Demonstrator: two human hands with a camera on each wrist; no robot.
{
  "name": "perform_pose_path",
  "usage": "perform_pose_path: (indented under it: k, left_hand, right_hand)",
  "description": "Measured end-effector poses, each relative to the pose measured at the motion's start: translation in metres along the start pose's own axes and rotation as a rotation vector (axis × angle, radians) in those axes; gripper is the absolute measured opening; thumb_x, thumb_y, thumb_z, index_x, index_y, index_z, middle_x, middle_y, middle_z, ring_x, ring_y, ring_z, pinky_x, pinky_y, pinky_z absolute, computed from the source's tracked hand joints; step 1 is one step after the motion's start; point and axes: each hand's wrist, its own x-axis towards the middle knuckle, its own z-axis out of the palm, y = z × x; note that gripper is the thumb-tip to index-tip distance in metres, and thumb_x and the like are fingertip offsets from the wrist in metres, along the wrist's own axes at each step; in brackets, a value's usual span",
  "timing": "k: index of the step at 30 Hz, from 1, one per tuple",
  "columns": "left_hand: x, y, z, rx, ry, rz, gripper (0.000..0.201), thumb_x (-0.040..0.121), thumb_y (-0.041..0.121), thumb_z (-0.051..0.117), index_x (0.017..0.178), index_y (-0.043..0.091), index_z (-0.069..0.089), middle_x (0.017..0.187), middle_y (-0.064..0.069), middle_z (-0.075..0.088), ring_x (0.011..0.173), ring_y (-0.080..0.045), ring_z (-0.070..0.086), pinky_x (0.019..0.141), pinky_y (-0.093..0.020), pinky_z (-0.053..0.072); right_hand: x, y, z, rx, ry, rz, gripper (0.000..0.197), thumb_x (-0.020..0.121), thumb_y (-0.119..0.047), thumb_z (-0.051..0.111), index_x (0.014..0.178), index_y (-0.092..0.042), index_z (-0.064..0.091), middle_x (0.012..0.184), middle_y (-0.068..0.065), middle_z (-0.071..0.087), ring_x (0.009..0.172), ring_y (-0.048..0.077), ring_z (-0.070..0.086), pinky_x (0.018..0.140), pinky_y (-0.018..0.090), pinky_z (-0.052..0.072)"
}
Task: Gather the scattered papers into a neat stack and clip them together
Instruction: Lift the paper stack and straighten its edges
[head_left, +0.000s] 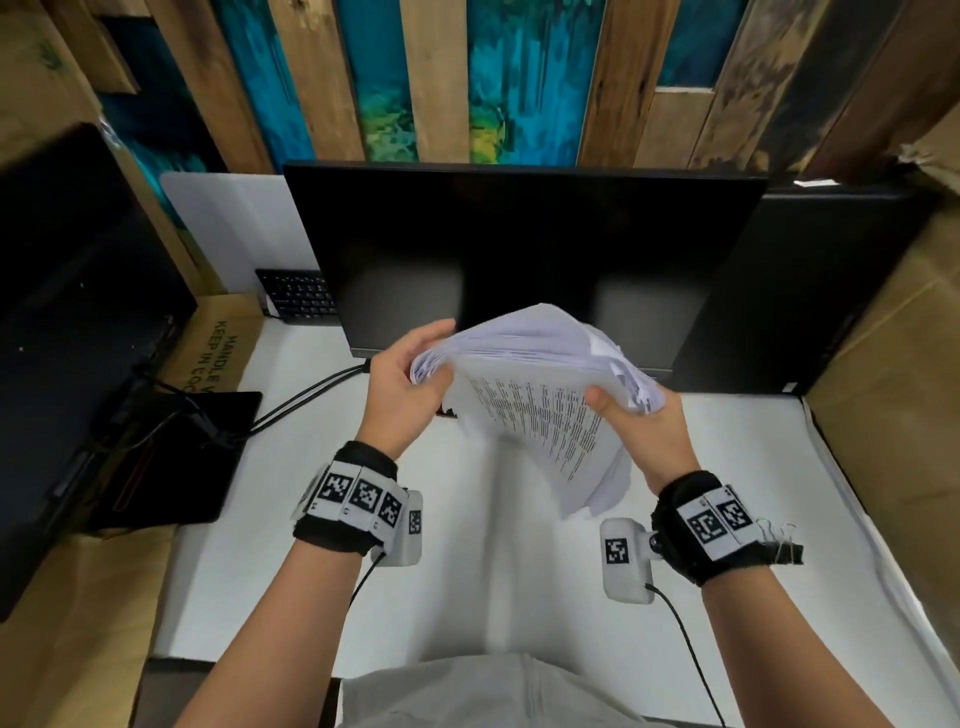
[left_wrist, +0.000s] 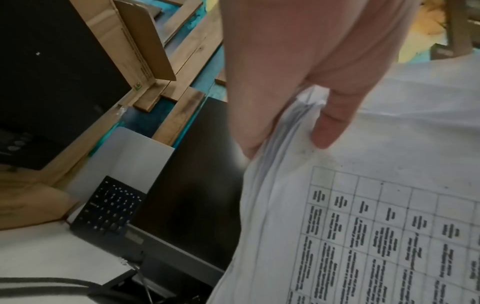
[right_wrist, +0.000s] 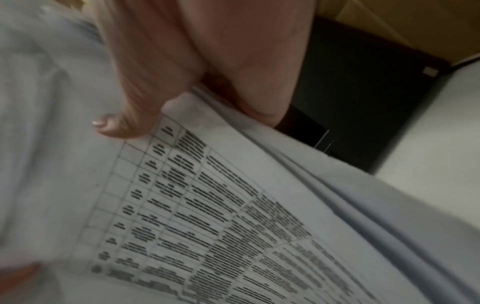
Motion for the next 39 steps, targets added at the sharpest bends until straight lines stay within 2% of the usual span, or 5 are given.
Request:
perform_pose_path:
  k: [8,12,16,35,39]
  left_hand:
    - [-0.001,-0.017,-0.009,0.007,-0.241,-0.260,0.048,0.074,0.007,0.079,0.118,0.013,0.062,0.102,0.017,0.073,0.095,0.005,0.067,0.089,-0.017,0.053]
    - [-0.014,-0.025,0.007,0.008,-0.193,-0.376,0.068,0.071,0.036,0.080,0.132,0.019,0.054,0.125,0.004,0.063,0.117,-0.011,0.059,0.104,-0.029,0.044]
    - [-0.011,-0.020,0.017,-0.137,-0.041,-0.375,0.100,0.048,0.054,0.086,0.133,0.013,0.053,0.127,0.004,0.062,0.119,-0.008,0.058,0.102,-0.025,0.045]
    - [-0.002,-0.040,0.002,-0.085,-0.224,-0.441,0.034,0.071,0.022,0.083,0.101,0.020,0.067,0.104,0.001,0.073,0.097,-0.012,0.070,0.090,-0.029,0.051]
    - [0.002,-0.044,0.013,-0.094,-0.113,-0.417,0.078,0.056,0.047,0.089,0.123,0.021,0.058,0.119,0.002,0.069,0.111,-0.016,0.065,0.100,-0.040,0.050]
  right_hand:
    - [0.006,-0.014,-0.008,0.126,0.065,-0.121,0.005,0.080,-0.020,0.071,0.085,-0.021,0.069,0.080,-0.007,0.075,0.082,0.013,0.070,0.084,0.038,0.054]
    - [0.005,-0.020,0.003,0.185,0.042,-0.059,0.070,0.048,-0.060,0.083,0.101,-0.018,0.068,0.098,0.000,0.075,0.097,0.020,0.071,0.089,0.039,0.055]
    - [0.010,-0.038,0.006,0.301,0.005,-0.229,0.048,0.061,-0.040,0.082,0.105,-0.023,0.069,0.107,0.006,0.071,0.108,0.031,0.065,0.096,0.042,0.051]
    - [0.021,-0.042,0.015,0.206,0.204,-0.256,0.022,0.089,0.003,0.049,0.100,-0.011,0.063,0.092,0.005,0.065,0.087,0.018,0.060,0.078,0.034,0.050]
    - [0.023,-0.053,0.017,0.085,0.148,-0.376,0.031,0.087,0.011,0.047,0.101,-0.011,0.063,0.097,0.013,0.064,0.090,0.017,0.061,0.082,0.028,0.052]
